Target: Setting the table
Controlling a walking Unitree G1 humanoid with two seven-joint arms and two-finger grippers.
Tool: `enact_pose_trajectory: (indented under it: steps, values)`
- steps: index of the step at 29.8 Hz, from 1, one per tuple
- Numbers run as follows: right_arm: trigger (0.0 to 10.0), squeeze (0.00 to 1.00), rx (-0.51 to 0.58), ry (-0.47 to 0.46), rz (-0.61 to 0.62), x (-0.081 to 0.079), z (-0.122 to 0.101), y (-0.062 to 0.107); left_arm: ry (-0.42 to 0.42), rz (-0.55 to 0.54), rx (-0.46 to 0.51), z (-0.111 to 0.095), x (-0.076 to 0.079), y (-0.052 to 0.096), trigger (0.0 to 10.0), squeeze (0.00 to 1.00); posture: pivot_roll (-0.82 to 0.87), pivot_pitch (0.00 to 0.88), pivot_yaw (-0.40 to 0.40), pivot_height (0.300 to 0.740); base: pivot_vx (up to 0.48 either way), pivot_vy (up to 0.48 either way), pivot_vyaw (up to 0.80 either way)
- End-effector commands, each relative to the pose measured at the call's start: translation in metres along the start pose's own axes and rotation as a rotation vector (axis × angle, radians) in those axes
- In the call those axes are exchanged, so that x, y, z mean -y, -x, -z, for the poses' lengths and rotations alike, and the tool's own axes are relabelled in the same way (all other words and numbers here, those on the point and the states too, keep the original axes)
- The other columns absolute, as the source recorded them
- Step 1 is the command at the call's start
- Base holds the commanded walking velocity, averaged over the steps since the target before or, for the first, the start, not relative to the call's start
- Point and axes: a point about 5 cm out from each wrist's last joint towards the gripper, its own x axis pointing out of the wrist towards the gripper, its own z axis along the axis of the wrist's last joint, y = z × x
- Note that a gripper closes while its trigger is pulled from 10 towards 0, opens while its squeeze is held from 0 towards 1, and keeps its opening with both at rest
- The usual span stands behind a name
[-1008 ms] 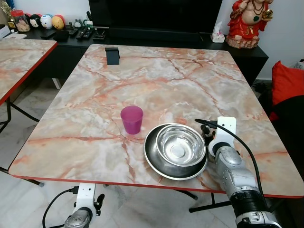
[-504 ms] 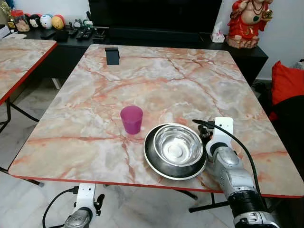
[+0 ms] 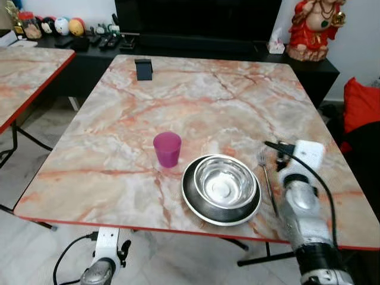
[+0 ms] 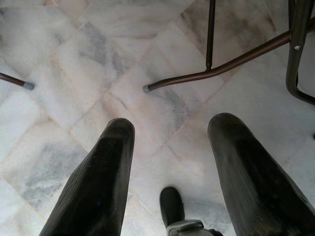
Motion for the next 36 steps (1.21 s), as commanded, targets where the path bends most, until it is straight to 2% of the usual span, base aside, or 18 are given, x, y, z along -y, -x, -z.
enact_pose_trajectory:
  steps: [1,7,8,9,10,12,15,19,21,23,25,28,29,31,35,36]
  values:
    - [10.0,0.0,0.063,0.011,0.063,0.012,-0.009,0.001,-0.008,0.01,0.017,-0.005,0.0,-0.001,10.0,0.0,-0.06,0.0,-0.039,0.74,0.0,0.0,0.0]
    - [10.0,0.0,0.109,0.122,0.365,0.066,-0.01,0.012,-0.011,0.017,0.024,-0.005,0.002,-0.001,10.0,0.0,-0.08,0.0,-0.049,0.74,0.0,0.0,0.0]
    - [10.0,0.0,0.109,0.122,0.365,0.066,-0.01,0.012,-0.011,0.017,0.024,-0.005,0.002,-0.001,10.0,0.0,-0.08,0.0,-0.049,0.74,0.0,0.0,0.0]
    - [10.0,0.0,0.101,0.191,0.516,0.09,-0.009,0.021,-0.01,0.019,0.022,-0.004,0.003,-0.001,10.0,0.0,-0.08,0.0,-0.051,0.74,0.0,0.0,0.0]
    - [10.0,0.0,0.073,0.215,0.644,0.111,-0.005,0.03,-0.009,0.021,0.021,-0.004,0.004,-0.001,10.0,0.0,-0.09,0.0,-0.052,0.74,0.0,0.0,0.0]
    - [10.0,0.0,0.028,0.229,0.797,0.138,0.002,0.043,-0.007,0.024,0.018,-0.003,0.006,-0.001,10.0,0.0,-0.1,0.0,-0.052,0.74,0.0,0.0,0.0]
    - [10.0,0.0,-0.075,0.222,0.94,0.167,0.017,0.056,-0.004,0.029,0.014,-0.003,0.009,-0.001,10.0,0.0,-0.11,0.0,-0.057,0.74,0.0,0.0,0.0]
    - [10.0,0.0,-0.229,0.24,1.083,0.197,0.039,0.072,0.006,0.031,0.012,-0.003,0.012,-0.001,10.0,0.0,-0.12,0.0,-0.064,0.74,0.0,0.0,0.0]
    - [10.0,0.0,-0.303,0.24,1.123,0.203,0.048,0.078,0.009,0.032,0.011,-0.003,0.013,-0.002,10.0,0.0,-0.13,0.0,-0.068,0.74,0.0,0.0,0.0]
    - [10.0,0.0,-0.38,0.201,1.148,0.203,0.061,0.083,0.014,0.031,0.01,-0.003,0.014,-0.002,10.0,0.0,-0.14,0.0,-0.069,0.74,0.0,0.0,0.0]
    - [10.0,0.0,-0.49,0.151,1.163,0.196,0.08,0.089,0.019,0.029,0.009,-0.003,0.015,-0.002,10.0,0.0,-0.14,0.0,-0.074,0.74,0.0,0.0,0.0]
    - [10.0,0.0,-0.53,0.135,1.154,0.191,0.088,0.089,0.022,0.028,0.008,-0.003,0.015,-0.002,10.0,0.0,-0.14,0.0,-0.078,0.74,0.0,0.0,0.0]
    - [10.0,0.0,-0.6,0.109,1.154,0.184,0.102,0.094,0.026,0.022,0.007,-0.003,0.014,-0.002,10.0,0.0,-0.13,0.0,-0.08,0.74,0.0,0.0,0.0]
    - [10.0,0.0,-0.678,0.108,1.139,0.176,0.118,0.103,0.033,0.011,0.004,-0.002,0.011,-0.002,10.0,0.0,-0.13,0.0,-0.082,0.74,0.0,0.0,0.0]
    - [10.0,0.0,-0.743,0.117,1.128,0.173,0.13,0.112,0.039,0.001,0.0,-0.001,0.009,-0.001,10.0,0.0,-0.13,0.0,-0.084,0.74,0.0,0.0,0.0]
    - [10.0,0.0,-0.795,0.116,1.127,0.17,0.139,0.121,0.039,-0.003,-0.003,0.001,0.008,-0.001,10.0,0.0,-0.13,0.0,-0.086,0.74,0.0,0.0,0.0]
